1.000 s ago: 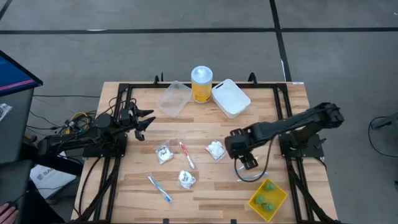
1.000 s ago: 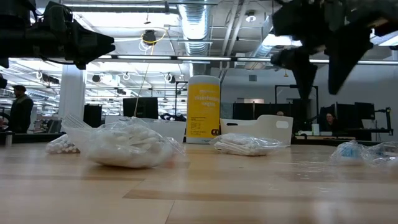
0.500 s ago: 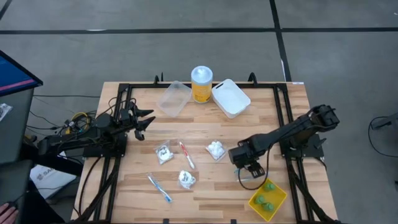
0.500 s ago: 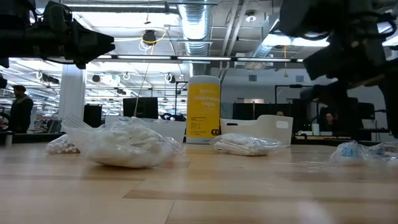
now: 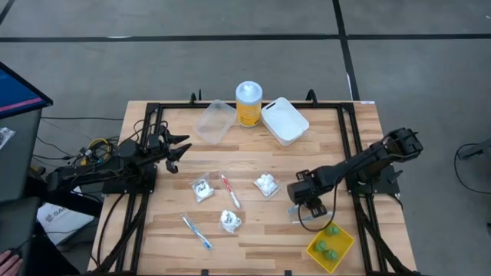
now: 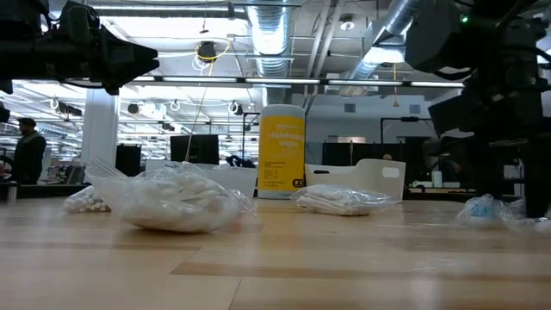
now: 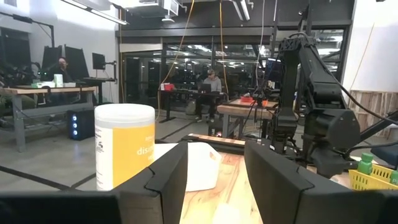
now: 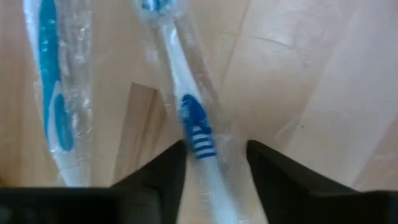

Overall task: Pick & Place Travel size toiletries
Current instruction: Put the top right blue toothbrush into the white bin

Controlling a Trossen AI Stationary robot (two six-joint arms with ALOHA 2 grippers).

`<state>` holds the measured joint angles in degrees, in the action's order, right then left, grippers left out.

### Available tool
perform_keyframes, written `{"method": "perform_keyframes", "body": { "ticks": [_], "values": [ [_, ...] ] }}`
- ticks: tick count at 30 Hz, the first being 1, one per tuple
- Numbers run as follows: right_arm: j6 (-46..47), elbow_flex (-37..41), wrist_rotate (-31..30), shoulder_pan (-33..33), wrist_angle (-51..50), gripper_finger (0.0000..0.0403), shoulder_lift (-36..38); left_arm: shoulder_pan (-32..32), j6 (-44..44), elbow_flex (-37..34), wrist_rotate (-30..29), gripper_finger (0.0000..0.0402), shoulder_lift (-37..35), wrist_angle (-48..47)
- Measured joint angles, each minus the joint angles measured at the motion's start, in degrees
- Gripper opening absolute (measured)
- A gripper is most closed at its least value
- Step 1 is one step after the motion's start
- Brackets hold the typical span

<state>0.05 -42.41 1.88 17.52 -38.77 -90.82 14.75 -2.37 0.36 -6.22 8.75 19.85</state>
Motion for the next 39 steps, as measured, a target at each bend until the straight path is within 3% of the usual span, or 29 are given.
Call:
{"method": "perform_keyframes", "body": {
  "ticks": [6, 9, 15, 18, 22, 28, 33, 39],
  "values": [
    [0.0, 0.0, -0.2, -0.7, -0.1, 0.0044, -0.2, 0.0, 0.0, 0.0, 0.0, 0.0154, 0.0, 0.0],
    [0.0, 0.0, 0.7, -1.6, -0.2, 0.0015, 0.4, 0.0, 0.0, 0.0, 0.0, 0.0154, 0.0, 0.1],
    [0.0, 0.2, 4.1, -4.6, -1.7, 0.0040, 5.1, 0.0, 0.0, 0.0, -0.1, 0.0154, 0.0, 0.4],
    [0.2, -0.9, 4.2, -6.9, -2.5, 0.0033, 9.0, 0.0, 0.0, 0.0, -0.3, 0.0154, 0.0, 0.5],
    [-0.1, -5.0, 4.2, -11.2, -7.8, 0.0014, 13.3, 0.0, 0.0, 0.0, -0.3, 0.0154, 0.0, 0.8],
    [-2.8, -13.8, 4.0, -19.8, -12.1, 0.0031, 17.2, 0.0, 0.0, 0.0, -0.2, 0.0154, 0.0, 0.9],
    [-3.1, -22.7, -0.6, -28.0, -9.2, 0.0031, 16.3, 0.0, 0.0, 0.0, -0.2, 0.0154, 0.0, 0.9],
    [-4.4, -36.0, -4.9, -38.1, -7.2, 0.0026, 8.2, 0.0, 0.0, 0.0, 0.0, 0.0154, 0.0, 0.9]
  ]
}}
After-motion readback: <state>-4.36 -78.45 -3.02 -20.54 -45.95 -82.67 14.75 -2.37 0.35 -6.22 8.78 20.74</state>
